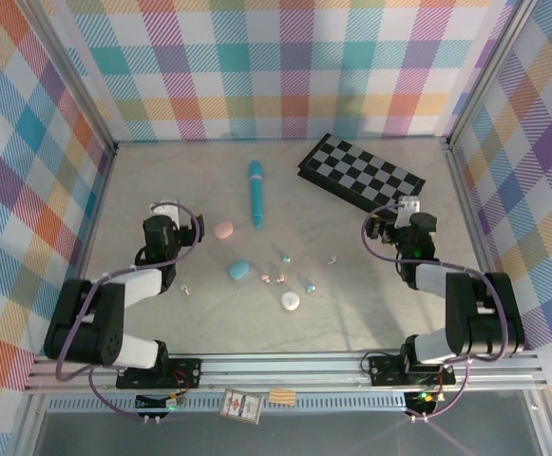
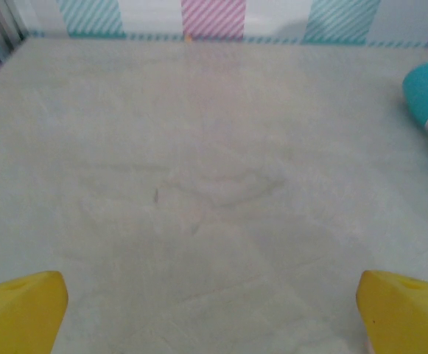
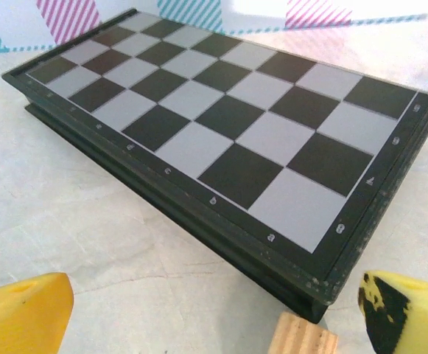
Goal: Insert the wireless bluetooth earbuds into the charging case
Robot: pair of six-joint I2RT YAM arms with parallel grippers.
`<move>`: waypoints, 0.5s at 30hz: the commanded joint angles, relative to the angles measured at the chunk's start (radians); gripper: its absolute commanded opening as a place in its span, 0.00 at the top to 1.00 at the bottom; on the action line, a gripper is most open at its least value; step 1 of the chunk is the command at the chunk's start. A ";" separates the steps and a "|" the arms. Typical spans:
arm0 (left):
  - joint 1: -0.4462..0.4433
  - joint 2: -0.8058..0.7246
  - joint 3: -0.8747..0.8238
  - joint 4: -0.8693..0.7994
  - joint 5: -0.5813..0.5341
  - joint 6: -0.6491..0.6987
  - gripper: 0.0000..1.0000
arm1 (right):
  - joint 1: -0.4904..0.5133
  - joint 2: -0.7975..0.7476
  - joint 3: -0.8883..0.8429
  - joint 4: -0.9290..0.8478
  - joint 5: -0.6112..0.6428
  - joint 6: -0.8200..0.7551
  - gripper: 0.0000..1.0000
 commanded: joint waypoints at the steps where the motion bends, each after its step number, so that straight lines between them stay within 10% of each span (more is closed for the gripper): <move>1: -0.043 -0.102 0.091 -0.231 -0.070 0.014 0.00 | 0.061 -0.070 0.049 -0.136 0.005 -0.060 0.01; 15: -0.347 -0.264 0.288 -0.814 0.095 -0.047 0.06 | 0.355 -0.287 0.165 -0.536 -0.265 -0.024 0.01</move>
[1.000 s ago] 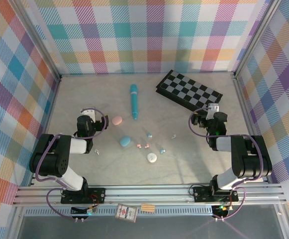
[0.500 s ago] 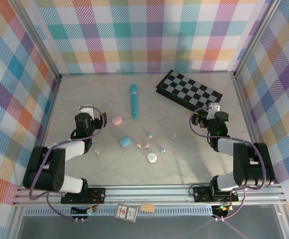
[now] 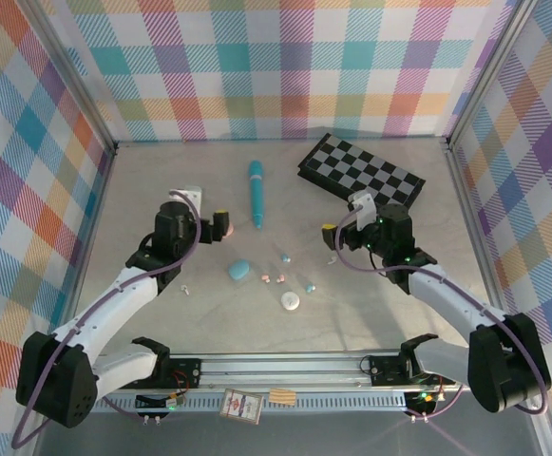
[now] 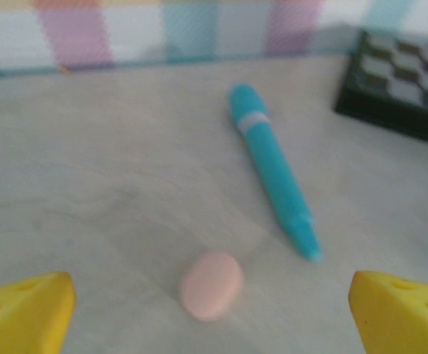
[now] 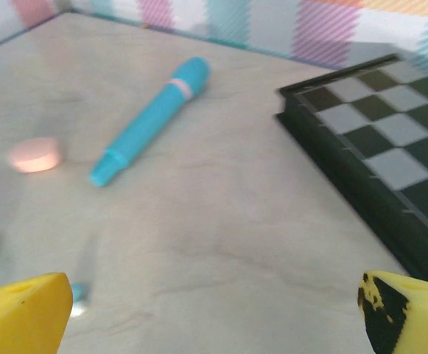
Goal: Insert the wireless bluetooth earbuds into the charging case
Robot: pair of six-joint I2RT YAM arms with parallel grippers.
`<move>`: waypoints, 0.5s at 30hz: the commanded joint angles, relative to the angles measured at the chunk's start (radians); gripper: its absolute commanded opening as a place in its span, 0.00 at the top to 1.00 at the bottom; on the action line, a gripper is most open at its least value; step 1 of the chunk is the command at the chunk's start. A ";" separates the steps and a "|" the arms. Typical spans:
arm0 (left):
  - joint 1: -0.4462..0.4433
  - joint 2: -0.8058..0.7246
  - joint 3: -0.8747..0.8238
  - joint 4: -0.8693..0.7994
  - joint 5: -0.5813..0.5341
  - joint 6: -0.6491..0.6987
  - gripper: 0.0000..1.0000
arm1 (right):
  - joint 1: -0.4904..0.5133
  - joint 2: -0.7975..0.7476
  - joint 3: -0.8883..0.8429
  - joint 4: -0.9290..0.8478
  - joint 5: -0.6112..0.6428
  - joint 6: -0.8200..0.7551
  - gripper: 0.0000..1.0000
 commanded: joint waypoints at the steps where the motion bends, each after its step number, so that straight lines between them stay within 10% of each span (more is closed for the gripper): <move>1: -0.089 0.025 0.079 -0.262 0.059 0.013 0.06 | 0.019 -0.037 0.004 -0.088 -0.118 0.074 0.01; 15: -0.235 0.438 0.351 -0.816 -0.049 0.157 0.03 | 0.019 -0.049 -0.001 -0.085 -0.131 0.084 0.01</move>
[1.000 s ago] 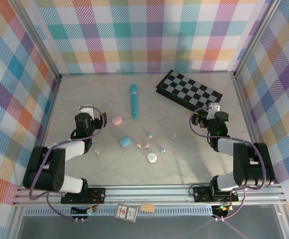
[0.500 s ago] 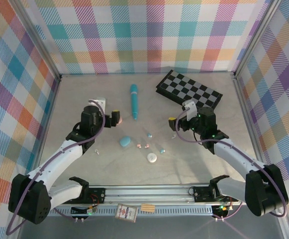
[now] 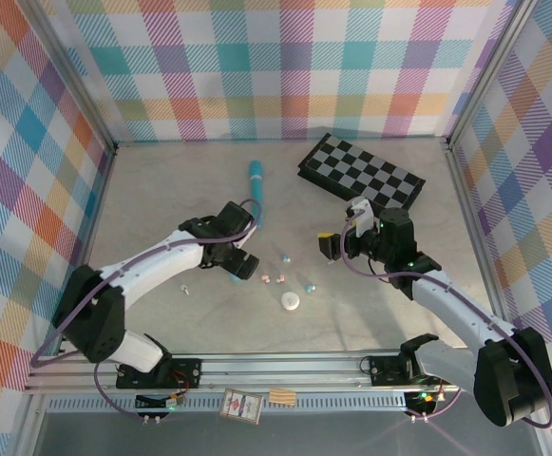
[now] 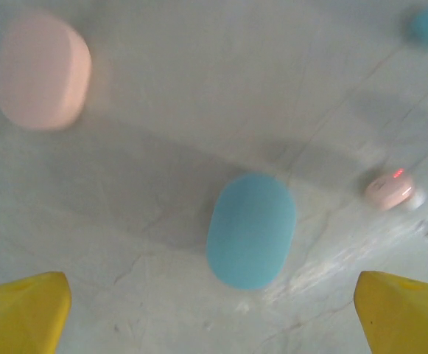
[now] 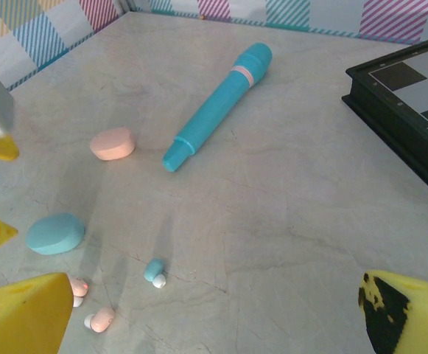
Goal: Insert the wireless bluetooth earbuds into the charging case
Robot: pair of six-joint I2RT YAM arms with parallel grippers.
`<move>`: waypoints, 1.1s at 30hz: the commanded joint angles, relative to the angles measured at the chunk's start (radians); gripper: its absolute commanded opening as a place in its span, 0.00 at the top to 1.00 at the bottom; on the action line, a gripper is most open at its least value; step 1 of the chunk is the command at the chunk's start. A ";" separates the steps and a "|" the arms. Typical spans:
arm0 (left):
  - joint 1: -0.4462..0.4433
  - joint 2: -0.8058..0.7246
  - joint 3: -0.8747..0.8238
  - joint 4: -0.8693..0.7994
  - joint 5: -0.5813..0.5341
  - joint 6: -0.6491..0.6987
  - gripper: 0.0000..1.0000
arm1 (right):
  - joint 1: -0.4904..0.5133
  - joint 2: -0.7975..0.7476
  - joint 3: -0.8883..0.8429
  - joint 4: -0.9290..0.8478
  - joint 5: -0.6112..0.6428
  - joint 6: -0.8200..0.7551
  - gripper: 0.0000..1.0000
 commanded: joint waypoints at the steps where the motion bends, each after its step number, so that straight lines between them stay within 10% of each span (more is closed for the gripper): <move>1: -0.005 0.049 0.035 -0.126 -0.016 0.058 0.05 | 0.003 0.015 0.007 -0.011 -0.039 0.009 0.01; 23: -0.003 0.252 0.074 -0.011 0.059 0.163 0.59 | 0.003 -0.058 0.023 -0.077 -0.034 0.024 0.01; 33: -0.002 0.146 0.032 0.059 0.116 0.166 0.63 | -0.004 -0.048 0.113 -0.206 0.024 0.271 0.01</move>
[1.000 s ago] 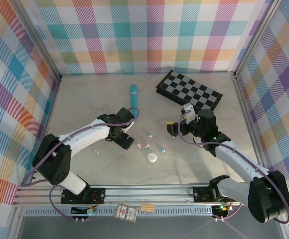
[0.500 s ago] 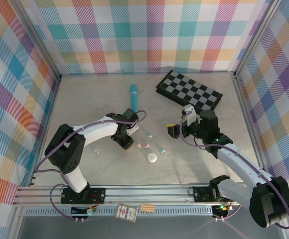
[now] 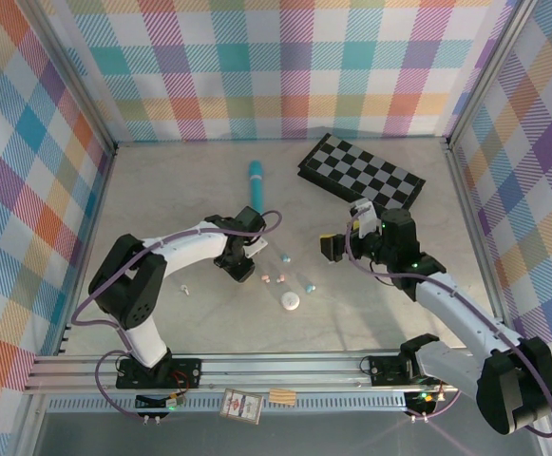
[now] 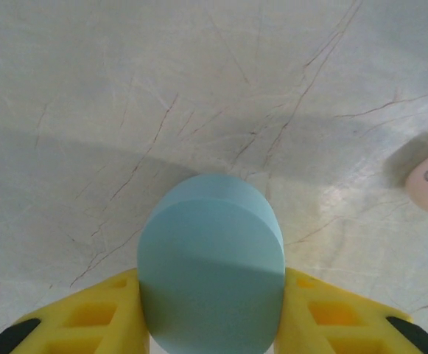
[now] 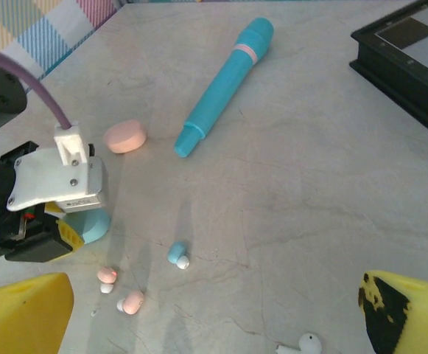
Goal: Insert the wireless bluetooth earbuds into the charging case
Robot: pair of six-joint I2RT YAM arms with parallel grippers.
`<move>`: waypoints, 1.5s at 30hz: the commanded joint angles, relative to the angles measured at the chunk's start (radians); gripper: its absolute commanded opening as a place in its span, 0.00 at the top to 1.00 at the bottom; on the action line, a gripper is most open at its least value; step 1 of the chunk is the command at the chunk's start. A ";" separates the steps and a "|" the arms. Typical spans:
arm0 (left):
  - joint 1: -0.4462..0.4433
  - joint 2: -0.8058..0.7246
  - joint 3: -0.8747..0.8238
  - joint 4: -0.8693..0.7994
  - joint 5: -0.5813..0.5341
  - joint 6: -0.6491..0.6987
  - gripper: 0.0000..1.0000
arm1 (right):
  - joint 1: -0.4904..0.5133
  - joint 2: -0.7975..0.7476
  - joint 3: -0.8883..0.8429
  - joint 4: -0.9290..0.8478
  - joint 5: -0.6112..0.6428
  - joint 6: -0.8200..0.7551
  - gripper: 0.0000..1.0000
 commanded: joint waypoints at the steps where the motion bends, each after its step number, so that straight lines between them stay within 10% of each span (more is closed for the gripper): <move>1: -0.003 -0.104 -0.028 0.067 0.062 0.013 0.63 | -0.010 0.016 0.101 -0.108 0.033 0.193 0.01; 17: -0.006 -0.412 -0.245 0.587 0.397 0.140 0.64 | 0.022 0.343 0.261 -0.158 -0.522 0.480 0.00; 45: -0.037 -0.477 -0.286 0.651 0.475 0.222 0.65 | 0.172 0.541 0.383 -0.120 -0.581 0.579 0.60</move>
